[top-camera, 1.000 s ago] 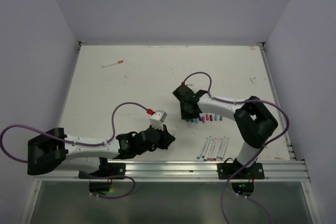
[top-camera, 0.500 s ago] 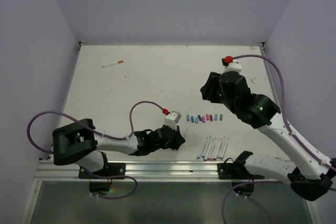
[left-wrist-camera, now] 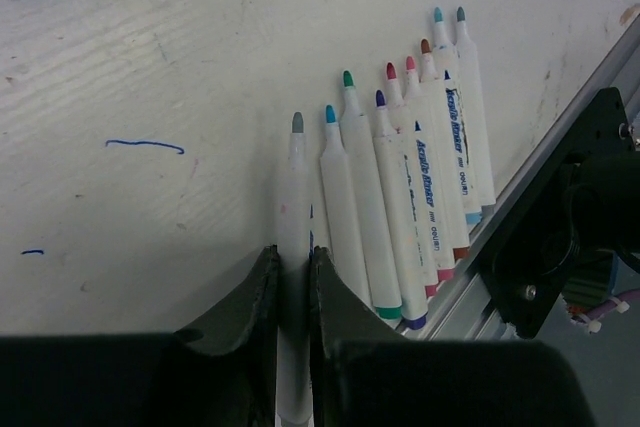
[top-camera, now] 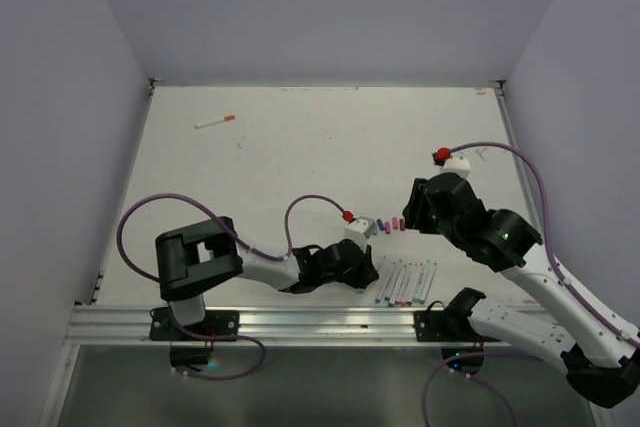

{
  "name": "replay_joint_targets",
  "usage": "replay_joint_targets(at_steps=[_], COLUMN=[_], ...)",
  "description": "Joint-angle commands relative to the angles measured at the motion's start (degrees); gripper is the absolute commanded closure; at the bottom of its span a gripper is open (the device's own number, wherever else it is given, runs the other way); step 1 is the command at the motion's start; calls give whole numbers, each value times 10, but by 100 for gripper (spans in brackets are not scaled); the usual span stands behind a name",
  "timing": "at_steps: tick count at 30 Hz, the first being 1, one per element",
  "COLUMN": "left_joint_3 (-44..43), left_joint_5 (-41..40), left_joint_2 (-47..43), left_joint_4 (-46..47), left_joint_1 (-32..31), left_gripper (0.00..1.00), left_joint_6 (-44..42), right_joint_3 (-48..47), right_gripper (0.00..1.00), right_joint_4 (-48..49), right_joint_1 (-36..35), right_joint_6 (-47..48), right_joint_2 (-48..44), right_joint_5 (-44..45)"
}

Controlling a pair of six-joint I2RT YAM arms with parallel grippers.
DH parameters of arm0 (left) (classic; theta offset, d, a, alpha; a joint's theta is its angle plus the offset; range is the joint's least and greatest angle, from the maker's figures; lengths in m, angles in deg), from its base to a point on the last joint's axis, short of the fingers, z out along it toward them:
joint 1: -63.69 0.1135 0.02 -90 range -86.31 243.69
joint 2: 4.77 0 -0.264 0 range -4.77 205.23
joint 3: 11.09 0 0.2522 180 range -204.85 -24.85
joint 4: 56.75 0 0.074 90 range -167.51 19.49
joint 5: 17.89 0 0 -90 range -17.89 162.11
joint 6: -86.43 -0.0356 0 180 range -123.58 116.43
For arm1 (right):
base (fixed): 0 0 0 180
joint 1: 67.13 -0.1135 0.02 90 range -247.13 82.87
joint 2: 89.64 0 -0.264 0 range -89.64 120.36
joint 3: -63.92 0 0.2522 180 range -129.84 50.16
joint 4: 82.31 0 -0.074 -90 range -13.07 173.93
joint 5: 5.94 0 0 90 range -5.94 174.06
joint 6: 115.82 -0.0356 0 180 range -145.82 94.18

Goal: Open the pen caps

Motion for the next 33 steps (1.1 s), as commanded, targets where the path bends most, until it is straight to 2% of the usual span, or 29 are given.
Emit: replay_joint_targets(at_steps=[1,2,5,10,14,17,19,22,23,28,29,30,33], left_joint_3=[-29,-29,-22,-17,-12,-14,-16,-5,-3,-41,-68,-84,-144], left_joint_5=[11,10,-2,-21,-40,-75,-91,-91,-94,-174,-188,-201,-199], left_joint_2=[22,22,22,15,0,-32,-62,-115,-131,-202,-204,-203,-175], left_joint_4=[29,29,26,3,-10,-45,-86,-124,-133,-229,-236,-268,-286], left_joint_1=[-7,-8,-10,-10,-10,-5,6,59,95,209,244,261,334], left_gripper=[87,85,73,67,58,50,49,46,45,27,22,21,17], left_joint_6=[-10,-10,-6,-6,-15,-38,-54,-83,-93,-166,-177,-194,-269], right_joint_3=[-2,-1,-1,-2,-4,-4,-3,0,1,7,8,9,10], right_gripper=[53,53,53,53,53,53,53,53,53,53,53,53,53], right_joint_4=[-7,-7,-7,-5,-3,0,1,2,3,14,16,19,36], right_joint_1=[0,0,0,0,0,0,0,0,0,0,0,0,0], right_joint_6=[-11,-12,-12,-10,-10,-9,-8,-5,-5,-2,-1,1,5], right_joint_2=[-19,-19,-25,-32,-32,-34,-35,-38,-37,-31,-30,-27,-19], right_joint_5=[9,8,3,1,-1,-3,-5,-7,-9,-14,-16,-18,-25])
